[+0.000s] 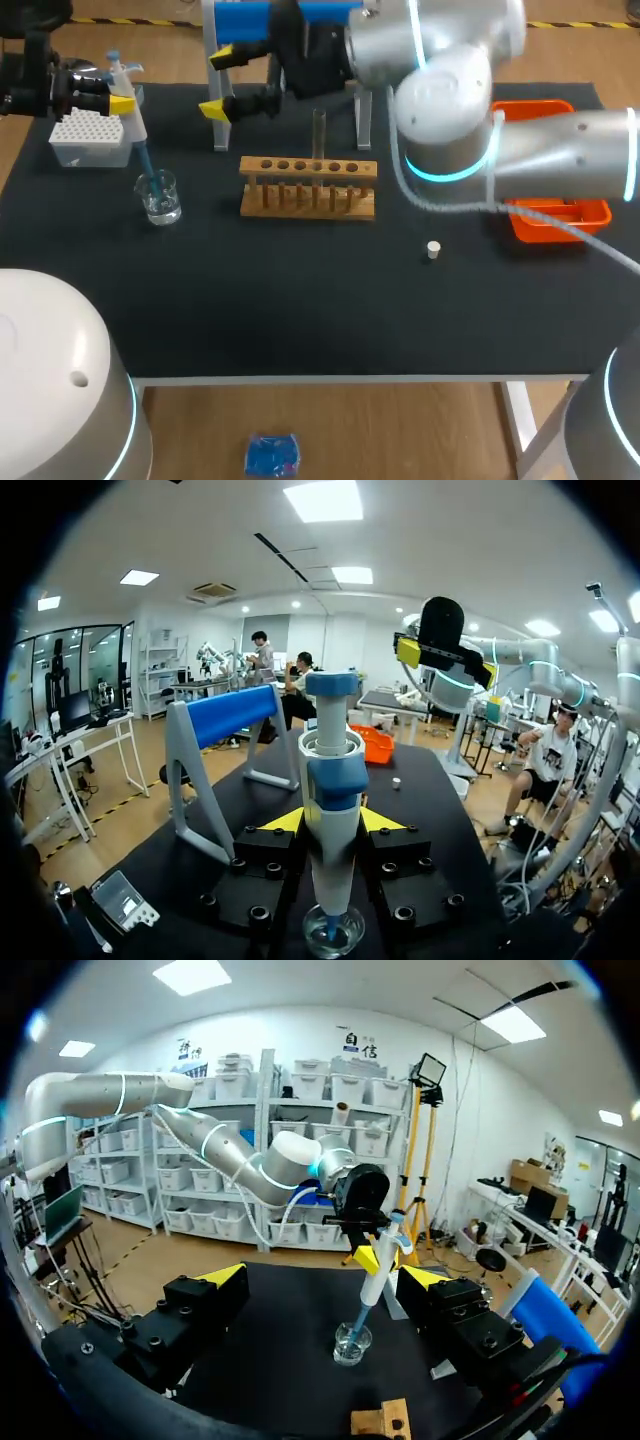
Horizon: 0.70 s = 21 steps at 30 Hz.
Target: Invert the test tube, pick up the pipette, mount the tip to pipette, aspirate from beaker and dispense into the tube, eject the tip, return the pipette, and cap with the stopper.
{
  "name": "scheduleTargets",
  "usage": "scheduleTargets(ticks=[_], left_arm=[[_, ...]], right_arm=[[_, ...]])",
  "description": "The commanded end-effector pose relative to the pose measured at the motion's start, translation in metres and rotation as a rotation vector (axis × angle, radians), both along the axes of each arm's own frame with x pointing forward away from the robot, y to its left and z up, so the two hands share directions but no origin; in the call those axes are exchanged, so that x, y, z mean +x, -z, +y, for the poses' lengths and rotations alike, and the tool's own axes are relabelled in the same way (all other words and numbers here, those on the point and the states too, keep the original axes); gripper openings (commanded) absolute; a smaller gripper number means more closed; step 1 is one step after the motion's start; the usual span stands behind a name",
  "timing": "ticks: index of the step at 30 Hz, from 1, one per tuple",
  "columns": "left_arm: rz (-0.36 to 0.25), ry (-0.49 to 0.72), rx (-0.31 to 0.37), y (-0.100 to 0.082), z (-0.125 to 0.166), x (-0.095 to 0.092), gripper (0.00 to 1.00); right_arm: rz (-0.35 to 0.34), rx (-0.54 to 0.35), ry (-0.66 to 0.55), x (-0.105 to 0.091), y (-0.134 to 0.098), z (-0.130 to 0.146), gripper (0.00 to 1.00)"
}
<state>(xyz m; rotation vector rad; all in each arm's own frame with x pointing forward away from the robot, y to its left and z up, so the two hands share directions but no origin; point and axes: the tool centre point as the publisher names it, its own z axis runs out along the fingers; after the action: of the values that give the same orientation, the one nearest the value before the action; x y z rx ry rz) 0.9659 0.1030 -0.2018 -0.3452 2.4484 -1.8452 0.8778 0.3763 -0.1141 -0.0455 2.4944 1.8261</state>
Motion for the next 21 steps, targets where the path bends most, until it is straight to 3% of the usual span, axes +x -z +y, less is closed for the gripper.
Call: scheduleTargets(ticks=[1,21], left_arm=[[0.002,0.002,0.0,-0.0005,0.0006,0.0007,0.0],[0.002,0.002,0.0,-0.0005,0.0006,0.0007,0.0]], right_arm=[[0.076,-0.107,-0.226,0.0191,0.0042,0.0435,1.0],[0.077,-0.101,-0.216,0.0234,0.008,0.0456,1.0]])
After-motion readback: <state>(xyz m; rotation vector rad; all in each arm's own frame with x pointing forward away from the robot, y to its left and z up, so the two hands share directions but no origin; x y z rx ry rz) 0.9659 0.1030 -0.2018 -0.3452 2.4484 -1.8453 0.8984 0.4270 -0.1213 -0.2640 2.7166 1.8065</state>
